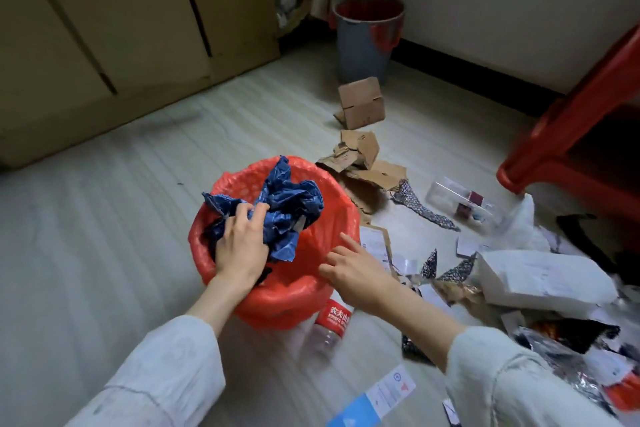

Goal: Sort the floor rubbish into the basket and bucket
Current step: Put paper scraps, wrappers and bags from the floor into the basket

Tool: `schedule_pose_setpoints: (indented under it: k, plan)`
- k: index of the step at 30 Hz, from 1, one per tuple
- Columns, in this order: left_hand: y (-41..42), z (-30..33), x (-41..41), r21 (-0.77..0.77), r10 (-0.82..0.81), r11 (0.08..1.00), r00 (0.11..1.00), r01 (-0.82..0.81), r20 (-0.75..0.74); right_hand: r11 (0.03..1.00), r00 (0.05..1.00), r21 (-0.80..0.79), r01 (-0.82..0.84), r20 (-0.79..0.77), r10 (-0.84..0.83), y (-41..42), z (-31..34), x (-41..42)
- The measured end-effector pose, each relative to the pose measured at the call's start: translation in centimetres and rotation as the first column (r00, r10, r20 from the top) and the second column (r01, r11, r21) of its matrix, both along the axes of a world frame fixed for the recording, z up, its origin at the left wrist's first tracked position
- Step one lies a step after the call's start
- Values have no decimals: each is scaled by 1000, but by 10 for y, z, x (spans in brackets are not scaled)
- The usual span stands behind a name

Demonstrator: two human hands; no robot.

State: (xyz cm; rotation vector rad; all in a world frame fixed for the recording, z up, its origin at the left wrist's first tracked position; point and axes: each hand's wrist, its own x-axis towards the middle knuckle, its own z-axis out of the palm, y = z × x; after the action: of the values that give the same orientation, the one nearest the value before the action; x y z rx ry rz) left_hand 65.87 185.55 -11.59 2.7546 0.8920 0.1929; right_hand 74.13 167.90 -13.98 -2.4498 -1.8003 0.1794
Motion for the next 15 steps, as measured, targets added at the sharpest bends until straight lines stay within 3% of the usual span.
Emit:
schedule_pose_setpoints:
  k: [6,9,12,14,15]
  plan:
    - [-21,-22,-7,1,-140,989,933,149,-331,992,994,-76,-102,-51,98,-38,3,-2]
    - [-35,-43,-10,-195,-299,954,786,229,-541,983,987,-157,-92,-146,69,-55,10,-4]
    - [-39,-55,-4,-337,-426,904,575,262,-698,997,974,-61,-54,-221,39,-57,16,-7]
    - [-38,-60,1,-330,-427,904,500,273,-754,999,965,-5,48,-257,-48,-54,14,-7]
    - [-39,-62,4,-284,-405,911,507,300,-761,995,969,7,96,-231,-92,-51,8,-4]
